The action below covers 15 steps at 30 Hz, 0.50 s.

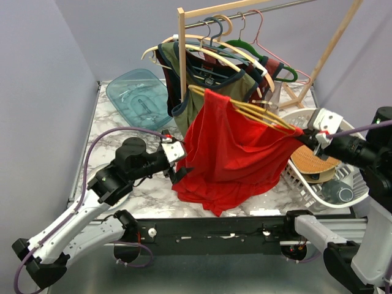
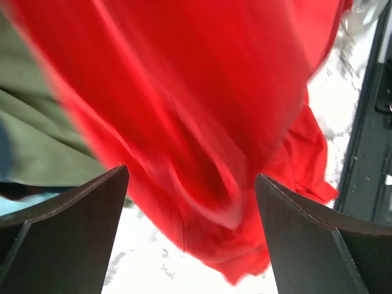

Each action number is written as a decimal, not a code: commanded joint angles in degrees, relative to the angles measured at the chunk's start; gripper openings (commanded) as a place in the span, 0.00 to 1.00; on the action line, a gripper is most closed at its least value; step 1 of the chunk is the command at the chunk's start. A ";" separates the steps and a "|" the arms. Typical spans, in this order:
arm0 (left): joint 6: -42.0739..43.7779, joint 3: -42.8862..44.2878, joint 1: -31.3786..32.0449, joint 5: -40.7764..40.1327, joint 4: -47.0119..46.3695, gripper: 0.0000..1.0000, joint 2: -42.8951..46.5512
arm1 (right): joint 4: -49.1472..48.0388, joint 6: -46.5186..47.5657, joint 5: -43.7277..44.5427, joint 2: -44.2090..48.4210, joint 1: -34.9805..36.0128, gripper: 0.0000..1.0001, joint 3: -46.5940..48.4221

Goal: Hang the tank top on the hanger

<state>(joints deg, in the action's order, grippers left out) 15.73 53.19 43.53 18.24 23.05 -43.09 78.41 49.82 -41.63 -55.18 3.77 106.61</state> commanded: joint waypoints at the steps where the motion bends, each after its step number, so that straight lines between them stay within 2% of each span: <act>1: -9.81 -9.84 0.41 1.97 -15.12 0.99 2.31 | 4.38 -5.35 -2.05 -5.98 -2.98 0.01 8.60; 3: -11.77 -13.79 2.60 -0.29 -20.03 0.99 1.35 | 4.38 -6.49 -4.16 -6.96 -3.51 0.00 9.76; 4: -11.86 -14.94 6.62 -2.75 -21.28 0.99 -0.48 | 4.29 -6.75 -4.51 -7.22 -3.59 0.01 10.19; 8: -11.94 -18.64 15.86 -22.57 -26.91 0.99 -8.04 | 4.12 -7.28 -5.13 -7.14 -4.81 0.01 10.03; 10: -13.52 -20.14 18.16 -27.01 -29.72 0.99 -13.47 | 3.94 -7.46 -5.05 -6.79 -4.83 0.00 9.59; 11: -14.40 -20.66 20.43 -33.29 -30.60 0.99 -15.42 | 3.77 -7.72 -5.13 -6.70 -4.83 0.00 9.15; 15: -19.41 -22.69 25.10 -42.47 -34.81 0.99 -23.69 | 3.50 -8.16 -5.22 -6.61 -4.91 0.01 8.53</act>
<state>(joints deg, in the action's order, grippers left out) 2.35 32.67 64.29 -6.33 -3.86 -60.99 78.22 43.64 -44.23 -62.94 -0.84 115.20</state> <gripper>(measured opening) 0.987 0.069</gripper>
